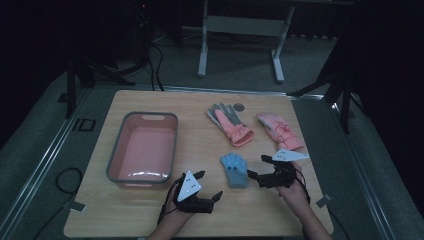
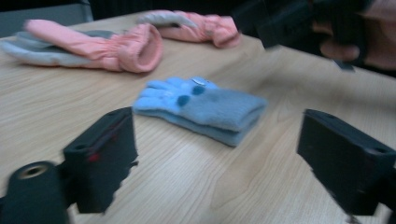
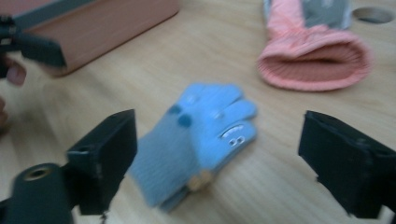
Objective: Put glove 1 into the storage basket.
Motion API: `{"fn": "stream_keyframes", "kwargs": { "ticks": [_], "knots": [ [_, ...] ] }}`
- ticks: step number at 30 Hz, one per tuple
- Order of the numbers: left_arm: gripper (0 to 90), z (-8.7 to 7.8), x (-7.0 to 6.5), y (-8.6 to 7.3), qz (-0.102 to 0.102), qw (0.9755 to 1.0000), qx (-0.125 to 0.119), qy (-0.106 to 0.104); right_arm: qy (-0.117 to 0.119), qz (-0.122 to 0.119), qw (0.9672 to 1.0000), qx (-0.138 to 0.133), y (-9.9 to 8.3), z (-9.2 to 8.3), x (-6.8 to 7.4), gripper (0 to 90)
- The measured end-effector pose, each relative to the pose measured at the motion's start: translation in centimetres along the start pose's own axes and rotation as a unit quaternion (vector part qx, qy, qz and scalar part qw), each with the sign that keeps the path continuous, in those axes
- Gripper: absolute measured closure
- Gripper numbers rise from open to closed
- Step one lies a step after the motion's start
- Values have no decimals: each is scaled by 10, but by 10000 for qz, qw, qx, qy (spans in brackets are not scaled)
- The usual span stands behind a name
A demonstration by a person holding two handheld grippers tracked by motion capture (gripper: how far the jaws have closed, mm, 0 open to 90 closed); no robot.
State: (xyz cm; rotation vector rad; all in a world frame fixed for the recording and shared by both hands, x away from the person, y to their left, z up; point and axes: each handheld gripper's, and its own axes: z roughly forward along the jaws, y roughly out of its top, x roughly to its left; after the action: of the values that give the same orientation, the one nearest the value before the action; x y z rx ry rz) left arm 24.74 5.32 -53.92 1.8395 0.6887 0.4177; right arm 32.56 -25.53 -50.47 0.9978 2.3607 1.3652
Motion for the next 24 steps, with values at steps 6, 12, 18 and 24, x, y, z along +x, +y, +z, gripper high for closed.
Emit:
{"fn": "stream_keyframes", "kwargs": {
  "ticks": [6, 12, 18, 24],
  "knots": [
    [159, 25, -4, 11, 606, 9958, 534, -420, -158, -2, 9999, -20, 6, 0, -4, 179],
    [278, 49, -11, 21, 1235, 9865, 844, -667, -154, 87, 9998, 125, 14, 13, -10, 476],
    [390, 69, -16, 25, 1942, 9704, 1219, -757, 74, 509, 9984, 250, 16, 39, -16, 496],
    [397, 80, -15, 33, 2153, 9661, 1200, -768, 116, 657, 9967, 463, 17, 62, -20, 433]
  ]
}}
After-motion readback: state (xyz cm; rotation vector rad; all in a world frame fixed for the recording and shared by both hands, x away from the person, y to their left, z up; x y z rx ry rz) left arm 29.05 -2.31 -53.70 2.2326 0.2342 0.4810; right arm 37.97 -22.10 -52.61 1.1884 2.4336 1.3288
